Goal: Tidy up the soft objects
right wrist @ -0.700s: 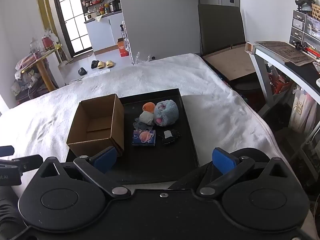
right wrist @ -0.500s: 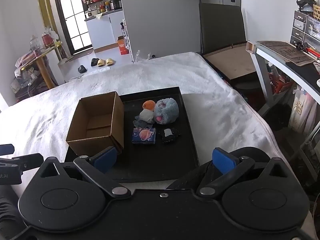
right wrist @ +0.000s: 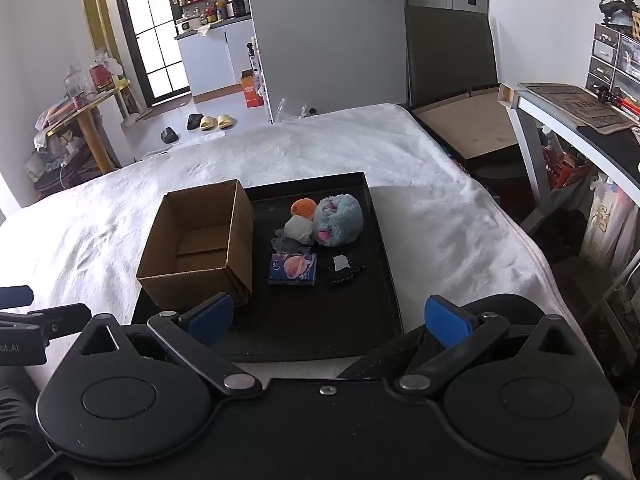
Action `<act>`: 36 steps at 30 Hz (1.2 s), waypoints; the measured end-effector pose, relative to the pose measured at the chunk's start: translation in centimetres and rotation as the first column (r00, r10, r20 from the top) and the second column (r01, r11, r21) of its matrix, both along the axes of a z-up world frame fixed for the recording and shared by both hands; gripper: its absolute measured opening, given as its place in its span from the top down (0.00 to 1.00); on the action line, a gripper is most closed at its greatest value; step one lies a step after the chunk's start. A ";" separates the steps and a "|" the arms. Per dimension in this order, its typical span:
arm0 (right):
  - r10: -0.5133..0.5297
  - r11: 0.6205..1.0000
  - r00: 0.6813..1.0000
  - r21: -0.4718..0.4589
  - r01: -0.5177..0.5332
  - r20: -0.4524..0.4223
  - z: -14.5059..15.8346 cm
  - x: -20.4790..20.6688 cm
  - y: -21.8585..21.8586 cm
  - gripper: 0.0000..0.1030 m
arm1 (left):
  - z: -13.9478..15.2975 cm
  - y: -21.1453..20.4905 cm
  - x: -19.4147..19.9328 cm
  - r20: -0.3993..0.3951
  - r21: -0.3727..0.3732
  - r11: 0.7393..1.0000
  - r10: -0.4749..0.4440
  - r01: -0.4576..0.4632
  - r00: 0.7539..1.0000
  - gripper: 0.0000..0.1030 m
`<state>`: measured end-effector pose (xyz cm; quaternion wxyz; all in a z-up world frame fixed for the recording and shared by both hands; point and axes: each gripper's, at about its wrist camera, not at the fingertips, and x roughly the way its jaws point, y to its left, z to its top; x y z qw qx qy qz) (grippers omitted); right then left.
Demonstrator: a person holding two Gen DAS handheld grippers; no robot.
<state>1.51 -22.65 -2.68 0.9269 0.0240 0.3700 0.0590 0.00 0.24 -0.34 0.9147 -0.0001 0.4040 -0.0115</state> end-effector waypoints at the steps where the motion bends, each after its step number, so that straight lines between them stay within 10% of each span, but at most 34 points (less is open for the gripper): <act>1: -0.001 1.000 1.000 0.001 0.001 -0.001 0.0 0.0 -0.1 0.00 | 0.0 0.0 0.0 -0.001 0.001 1.000 -0.002 0.002 1.000 0.00; 36: 0.063 0.998 0.998 -0.005 -0.063 -0.008 0.6 -0.5 1.1 0.00 | 0.8 0.7 -1.1 0.023 -0.016 0.999 0.031 -0.031 0.999 0.00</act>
